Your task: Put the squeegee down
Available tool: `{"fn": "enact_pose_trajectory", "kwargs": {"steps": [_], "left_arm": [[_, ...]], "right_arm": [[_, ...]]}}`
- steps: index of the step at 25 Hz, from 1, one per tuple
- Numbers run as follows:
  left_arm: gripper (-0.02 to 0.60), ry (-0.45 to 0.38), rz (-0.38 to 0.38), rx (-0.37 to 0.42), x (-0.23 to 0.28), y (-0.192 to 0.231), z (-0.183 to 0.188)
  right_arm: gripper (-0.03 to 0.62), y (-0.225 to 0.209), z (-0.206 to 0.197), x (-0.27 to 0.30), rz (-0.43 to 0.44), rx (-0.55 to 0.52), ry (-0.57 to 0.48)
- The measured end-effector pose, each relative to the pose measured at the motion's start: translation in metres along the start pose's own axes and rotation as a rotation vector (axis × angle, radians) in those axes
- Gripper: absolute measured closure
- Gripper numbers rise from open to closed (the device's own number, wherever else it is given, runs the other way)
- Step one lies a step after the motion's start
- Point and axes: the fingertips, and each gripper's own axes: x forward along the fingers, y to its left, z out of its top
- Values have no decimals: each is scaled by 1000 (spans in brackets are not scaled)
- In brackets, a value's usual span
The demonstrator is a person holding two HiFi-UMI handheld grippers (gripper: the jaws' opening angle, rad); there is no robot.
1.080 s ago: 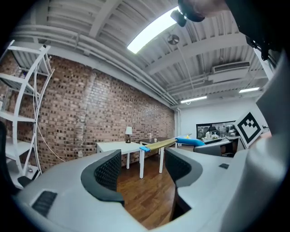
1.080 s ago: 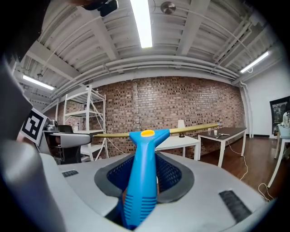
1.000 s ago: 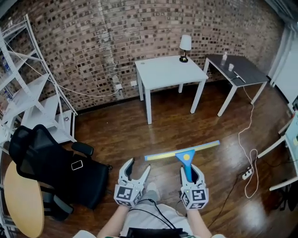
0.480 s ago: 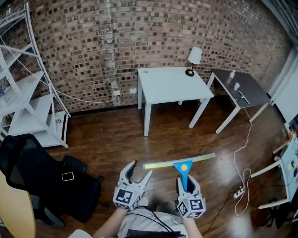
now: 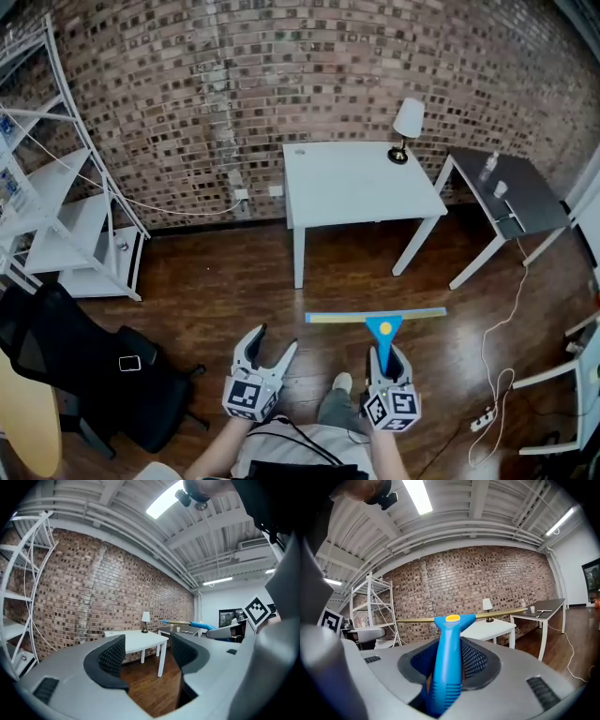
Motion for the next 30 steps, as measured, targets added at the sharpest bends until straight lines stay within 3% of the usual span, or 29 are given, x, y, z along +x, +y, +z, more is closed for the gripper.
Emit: {"fn": "enact_pose_trajectory", "kwargs": {"steps": [7, 11, 19, 25, 30], "left_arm": [[293, -39, 56, 62, 142, -35, 43], [293, -24, 77, 84, 187, -51, 46], [293, 23, 99, 22, 248, -44, 47], [293, 2, 97, -9, 325, 10, 18], [293, -41, 45, -2, 416, 60, 36]], "right_arm": [[442, -126, 93, 84, -3, -24, -107], [442, -177, 106, 112, -9, 13, -96], [442, -195, 81, 167, 21, 82, 28], [442, -215, 78, 238, 3, 51, 45], [442, -236, 102, 321, -35, 44, 55]]}}
